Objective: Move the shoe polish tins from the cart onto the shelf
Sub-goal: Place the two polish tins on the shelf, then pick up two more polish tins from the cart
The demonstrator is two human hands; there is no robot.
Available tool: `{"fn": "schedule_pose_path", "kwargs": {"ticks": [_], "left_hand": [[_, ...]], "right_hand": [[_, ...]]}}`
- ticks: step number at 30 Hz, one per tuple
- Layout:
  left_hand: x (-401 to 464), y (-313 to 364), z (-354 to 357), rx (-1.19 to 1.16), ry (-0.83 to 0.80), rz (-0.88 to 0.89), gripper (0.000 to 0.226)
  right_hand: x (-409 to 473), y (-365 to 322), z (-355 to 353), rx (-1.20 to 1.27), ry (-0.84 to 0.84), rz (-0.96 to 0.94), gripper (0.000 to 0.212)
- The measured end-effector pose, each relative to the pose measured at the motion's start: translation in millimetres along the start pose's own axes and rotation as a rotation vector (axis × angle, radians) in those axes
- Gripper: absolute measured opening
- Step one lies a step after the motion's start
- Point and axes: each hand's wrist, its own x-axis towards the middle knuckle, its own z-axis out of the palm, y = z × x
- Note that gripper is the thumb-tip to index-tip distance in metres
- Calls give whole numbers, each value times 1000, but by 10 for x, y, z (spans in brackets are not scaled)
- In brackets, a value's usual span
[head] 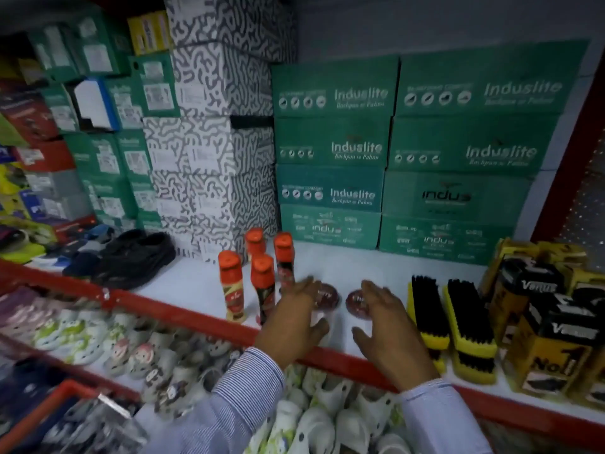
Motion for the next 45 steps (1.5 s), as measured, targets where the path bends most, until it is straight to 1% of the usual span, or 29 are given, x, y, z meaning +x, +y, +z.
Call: {"fn": "schedule_pose_path", "kwargs": {"ticks": [2, 4, 7, 9, 11, 14, 16, 18, 21, 22, 25, 27, 30, 31, 32, 34, 36, 39, 41, 42, 45], "left_hand": [[-325, -41, 48, 32, 98, 84, 69], [-691, -118, 144, 132, 132, 105, 69], [-1259, -332, 389, 214, 171, 83, 64], [-1709, -513, 701, 193, 129, 44, 66], [-2179, -650, 1034, 188, 37, -15, 72], [-2842, -893, 1637, 215, -159, -131, 81], [-3200, -1056, 2003, 248, -285, -234, 83], [-3520, -1204, 2390, 226, -416, -298, 84], [-3895, -1359, 2931, 178, -599, -355, 87], [-3991, -1416, 3096, 162, -640, -360, 88], [-4209, -1589, 3516, 114, -811, -358, 86], [-4280, -1673, 3721, 85, -945, -393, 81], [-4284, -1737, 3898, 71, -1030, -445, 74], [-4302, -1750, 3956, 68, -1045, -459, 72], [-4304, -1761, 4009, 75, -1041, -463, 69], [-4317, -1800, 4116, 133, -970, -433, 55], [-4281, -1821, 4148, 163, -912, -417, 46], [-4155, -1813, 4022, 142, -887, -424, 54], [-4009, -1776, 3814, 136, -823, -436, 59], [-3926, -1741, 3676, 117, -785, -446, 62], [-3643, -1567, 3095, 31, -625, -451, 64]], "right_hand": [[-346, -50, 75, -5, 101, -130, 75], [-703, -75, 228, -4, 144, -199, 74], [-1227, -54, 564, 37, 91, -237, 71], [-1619, 36, 898, 44, -3, -238, 71], [-2005, 169, 1272, 1, -129, -206, 75], [-2558, 406, 1934, -158, -361, -147, 91], [-2877, 530, 2279, -164, -502, -97, 99], [-3180, 702, 2683, -201, -653, -68, 102], [-3469, 926, 3191, -220, -803, 44, 105], [-3542, 997, 3360, -236, -817, 74, 104], [-3688, 1120, 3800, -231, -1011, 230, 90], [-3766, 1151, 4061, -213, -1037, 305, 82], [-3915, 1200, 4311, -233, -1134, 350, 67], [-3967, 1217, 4364, -245, -1134, 352, 61], [-3989, 1230, 4410, -260, -1087, 349, 57], [-4007, 1269, 4466, -290, -965, 295, 47], [-3970, 1285, 4466, -294, -918, 267, 42], [-3819, 1266, 4352, -304, -915, 258, 53], [-3638, 1190, 4195, -299, -923, 212, 65], [-3533, 1131, 4076, -283, -926, 205, 67], [-3131, 874, 3516, -139, -843, 249, 56]]}}
